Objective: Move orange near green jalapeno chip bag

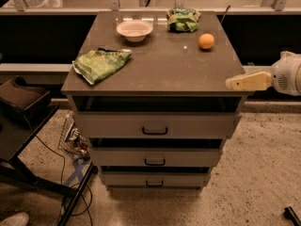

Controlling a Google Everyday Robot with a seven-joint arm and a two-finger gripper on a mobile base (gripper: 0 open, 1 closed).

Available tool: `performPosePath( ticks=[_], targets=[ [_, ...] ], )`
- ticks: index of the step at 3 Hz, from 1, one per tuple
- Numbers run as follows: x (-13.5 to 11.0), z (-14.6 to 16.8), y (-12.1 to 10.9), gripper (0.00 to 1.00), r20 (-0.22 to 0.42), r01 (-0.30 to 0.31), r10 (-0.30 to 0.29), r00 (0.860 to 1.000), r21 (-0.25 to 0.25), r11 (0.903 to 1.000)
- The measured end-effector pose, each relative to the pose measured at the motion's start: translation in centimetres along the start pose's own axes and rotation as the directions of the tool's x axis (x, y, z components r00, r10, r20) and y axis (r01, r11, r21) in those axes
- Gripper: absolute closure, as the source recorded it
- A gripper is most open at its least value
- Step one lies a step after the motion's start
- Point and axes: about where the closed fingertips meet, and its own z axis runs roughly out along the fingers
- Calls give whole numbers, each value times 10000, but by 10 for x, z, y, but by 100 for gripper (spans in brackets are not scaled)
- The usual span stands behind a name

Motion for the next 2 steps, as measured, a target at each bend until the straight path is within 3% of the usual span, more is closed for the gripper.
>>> performPosePath(
  ticks=[1, 2],
  targets=[
    [0, 0, 0, 0, 0, 0, 0, 10000, 0, 10000],
    [-23, 30, -8, 0, 800, -360, 357, 9962, 26, 9993]
  ],
)
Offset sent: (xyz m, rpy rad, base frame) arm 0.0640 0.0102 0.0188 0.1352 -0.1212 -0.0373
